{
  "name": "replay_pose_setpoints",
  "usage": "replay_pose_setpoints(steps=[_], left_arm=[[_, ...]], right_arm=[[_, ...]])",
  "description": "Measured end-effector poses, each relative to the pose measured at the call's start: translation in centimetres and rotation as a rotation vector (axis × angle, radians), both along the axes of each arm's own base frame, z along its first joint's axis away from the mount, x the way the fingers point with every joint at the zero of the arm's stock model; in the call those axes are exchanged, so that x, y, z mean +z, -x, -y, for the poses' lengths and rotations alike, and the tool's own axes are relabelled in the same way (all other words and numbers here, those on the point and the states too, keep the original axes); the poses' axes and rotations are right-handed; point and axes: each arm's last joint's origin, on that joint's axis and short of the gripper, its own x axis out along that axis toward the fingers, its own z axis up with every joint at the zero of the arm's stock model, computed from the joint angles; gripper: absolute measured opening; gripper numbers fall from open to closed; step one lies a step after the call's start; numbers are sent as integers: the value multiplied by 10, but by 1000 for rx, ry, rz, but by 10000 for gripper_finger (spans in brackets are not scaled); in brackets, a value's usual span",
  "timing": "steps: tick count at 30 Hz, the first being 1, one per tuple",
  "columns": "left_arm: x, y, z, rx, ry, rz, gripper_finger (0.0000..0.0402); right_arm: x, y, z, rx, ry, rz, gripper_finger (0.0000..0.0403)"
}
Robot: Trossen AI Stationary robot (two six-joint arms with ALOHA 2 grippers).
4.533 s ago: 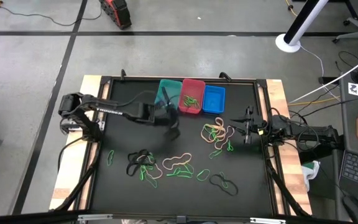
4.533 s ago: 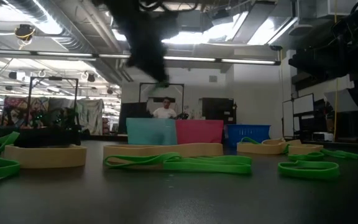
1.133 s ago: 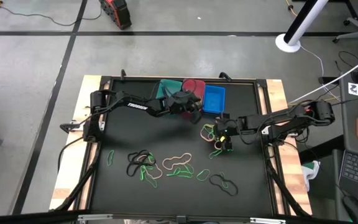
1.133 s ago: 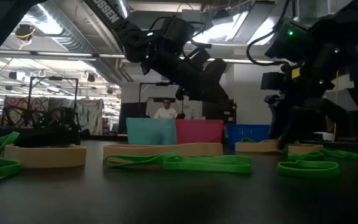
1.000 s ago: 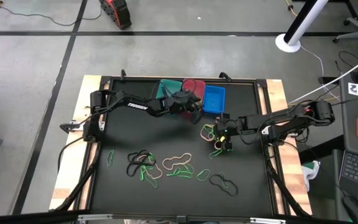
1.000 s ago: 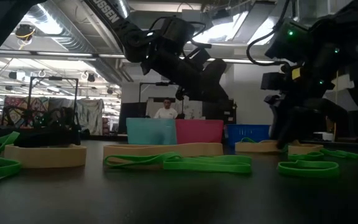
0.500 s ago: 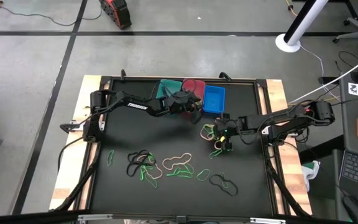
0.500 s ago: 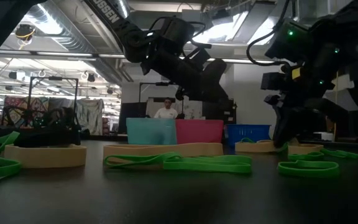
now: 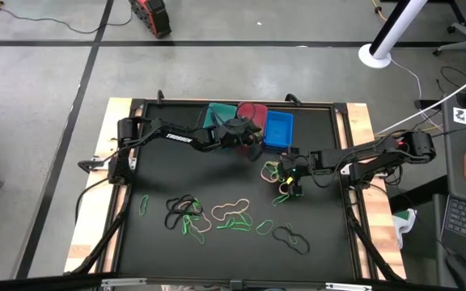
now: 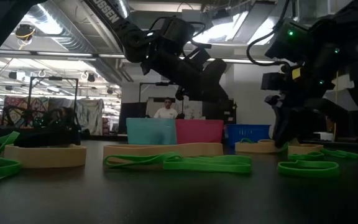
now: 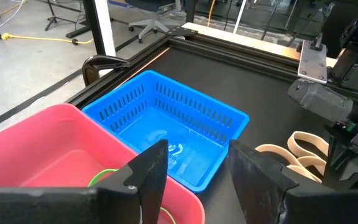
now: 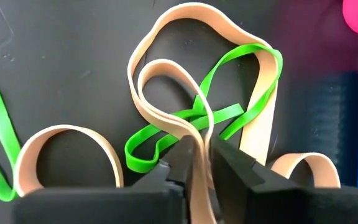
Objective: Sort rubber bands into baskets
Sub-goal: Put the brown rubber band into the blue bin
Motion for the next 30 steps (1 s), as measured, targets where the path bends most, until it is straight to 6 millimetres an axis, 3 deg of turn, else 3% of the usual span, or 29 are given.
replay_pose_setpoints(steps=[11, 22, 30], left_arm=[[0, 0, 0, 0, 0, 0, 166], [0, 0, 0, 2, 5, 2, 166], [0, 0, 0, 1, 5, 2, 166]], right_arm=[[0, 0, 0, -123, -72, 27, 134], [15, -12, 0, -146, -89, 86, 138], [8, -14, 0, -150, -83, 50, 138]])
